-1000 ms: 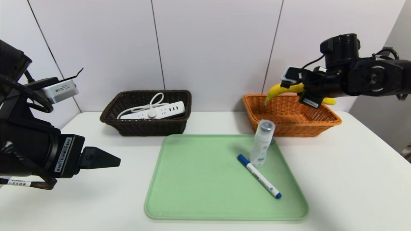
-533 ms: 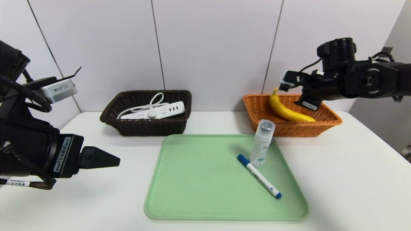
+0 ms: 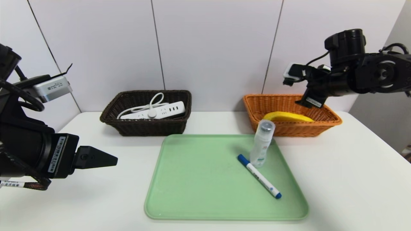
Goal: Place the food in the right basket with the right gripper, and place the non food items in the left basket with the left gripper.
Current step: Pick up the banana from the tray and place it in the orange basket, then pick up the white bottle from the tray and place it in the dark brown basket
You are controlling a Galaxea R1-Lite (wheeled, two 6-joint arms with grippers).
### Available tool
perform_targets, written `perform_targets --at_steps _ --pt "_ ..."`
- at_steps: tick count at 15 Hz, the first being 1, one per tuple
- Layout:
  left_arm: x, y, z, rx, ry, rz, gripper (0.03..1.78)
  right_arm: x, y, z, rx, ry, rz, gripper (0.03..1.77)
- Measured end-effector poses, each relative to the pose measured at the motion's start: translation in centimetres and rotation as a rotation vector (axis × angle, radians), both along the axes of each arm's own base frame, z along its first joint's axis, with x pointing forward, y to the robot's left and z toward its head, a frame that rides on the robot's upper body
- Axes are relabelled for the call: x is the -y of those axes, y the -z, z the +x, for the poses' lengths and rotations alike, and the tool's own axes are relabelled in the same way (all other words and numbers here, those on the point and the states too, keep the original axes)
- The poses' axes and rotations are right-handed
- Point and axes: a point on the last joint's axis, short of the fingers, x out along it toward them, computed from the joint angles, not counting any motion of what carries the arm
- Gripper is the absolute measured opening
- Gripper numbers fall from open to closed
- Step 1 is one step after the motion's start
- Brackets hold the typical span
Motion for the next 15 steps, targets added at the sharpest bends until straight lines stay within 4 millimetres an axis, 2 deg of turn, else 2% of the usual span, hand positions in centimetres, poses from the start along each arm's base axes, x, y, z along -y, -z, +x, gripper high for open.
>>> perform_targets --at_steps 7,12,15 --pt "-0.4 -0.5 -0.7 0.03 0.009 -0.01 1.69 -0.4 -4.7 -5.2 0.037 0.083 0.285 1.64" --pt "-0.4 -0.6 -1.0 0.035 0.015 -0.017 1.69 0.1 -7.0 -9.2 0.054 0.221 0.557 1.67" --pt "-0.5 -0.3 -1.0 0.032 0.027 0.002 1.69 0.8 -7.4 -11.7 0.043 0.318 0.69 1.68"
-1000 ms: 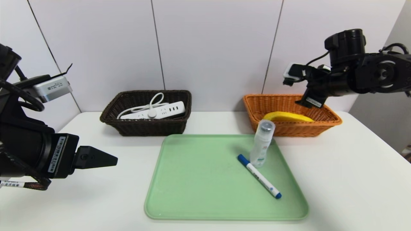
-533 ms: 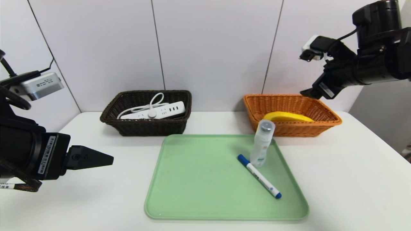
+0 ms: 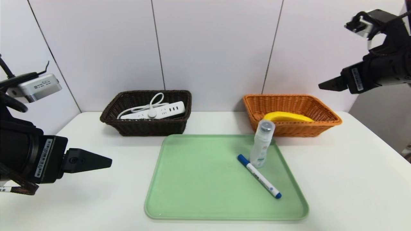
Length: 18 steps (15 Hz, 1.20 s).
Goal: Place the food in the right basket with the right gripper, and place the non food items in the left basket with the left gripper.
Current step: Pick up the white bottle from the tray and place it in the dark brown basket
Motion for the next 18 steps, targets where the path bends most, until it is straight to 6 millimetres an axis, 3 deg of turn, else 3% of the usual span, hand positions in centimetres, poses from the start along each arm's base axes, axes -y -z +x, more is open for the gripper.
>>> perform_targets --at_steps 5,10,15,18 --pt "0.1 0.3 0.2 0.068 0.091 0.073 1.69 1.3 1.0 -5.5 -0.071 0.146 0.21 1.69" --pt "2.5 -0.5 2.0 0.209 0.192 -0.048 1.69 2.3 2.1 -11.7 -0.137 0.214 0.32 1.69" --pt "5.7 -0.9 4.3 0.295 0.305 -0.203 1.69 2.9 1.8 -17.3 -0.182 0.077 0.395 1.69" --pt "7.4 -0.6 5.5 0.292 0.428 -0.296 1.69 3.2 2.0 -19.4 -0.215 0.026 0.423 1.69"
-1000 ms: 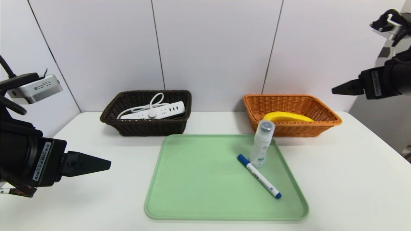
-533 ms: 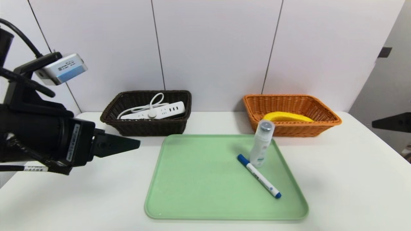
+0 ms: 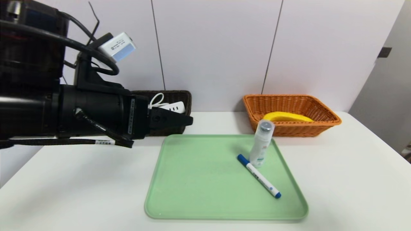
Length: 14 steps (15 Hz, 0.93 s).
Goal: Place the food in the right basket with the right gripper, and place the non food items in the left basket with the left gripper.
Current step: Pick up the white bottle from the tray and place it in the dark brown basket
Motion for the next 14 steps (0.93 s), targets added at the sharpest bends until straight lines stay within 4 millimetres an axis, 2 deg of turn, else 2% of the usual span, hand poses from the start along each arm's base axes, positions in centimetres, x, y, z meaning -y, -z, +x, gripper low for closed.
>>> perform_targets --at_steps 3,6,11,14 --pt "2.5 1.1 1.3 0.004 0.065 -0.006 1.69 0.2 0.0 -0.8 0.008 -0.007 0.0 1.69" --pt "6.0 2.6 2.4 0.023 0.143 -0.016 1.69 0.2 -0.1 -1.0 0.014 -0.023 0.008 1.69" --pt "11.1 5.5 3.6 0.074 0.272 -0.041 1.69 -0.2 -0.1 -0.3 -0.001 -0.066 0.007 1.69" --pt "12.8 7.1 4.6 0.127 0.361 -0.048 1.69 -0.5 0.1 0.3 -0.02 -0.077 -0.004 1.69"
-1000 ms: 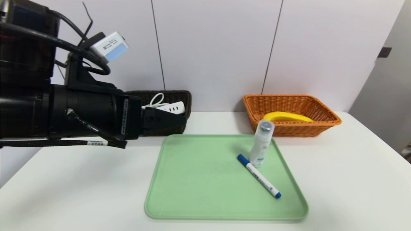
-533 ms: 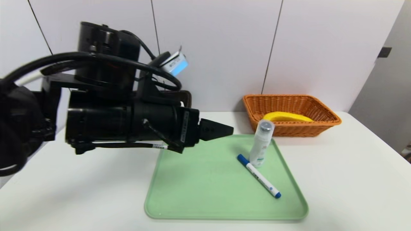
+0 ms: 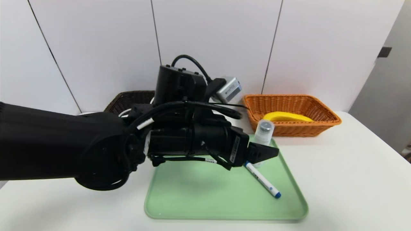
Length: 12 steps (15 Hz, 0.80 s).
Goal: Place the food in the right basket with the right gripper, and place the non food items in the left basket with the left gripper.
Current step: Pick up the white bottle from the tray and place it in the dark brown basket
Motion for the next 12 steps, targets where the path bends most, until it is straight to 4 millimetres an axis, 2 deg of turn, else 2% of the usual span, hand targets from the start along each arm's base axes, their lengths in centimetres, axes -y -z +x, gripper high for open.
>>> perform_targets --at_steps 6,9,12 --pt "1.5 3.3 1.6 0.106 0.039 0.083 1.69 -0.2 0.1 0.7 -0.018 -0.005 -0.012 1.69" --pt "1.5 4.4 2.5 0.099 0.028 0.108 1.69 -0.2 0.1 0.7 -0.02 -0.003 -0.014 1.69" --pt "2.5 5.2 3.5 0.146 0.019 0.071 1.69 -0.3 0.0 0.7 -0.016 -0.008 -0.011 1.69"
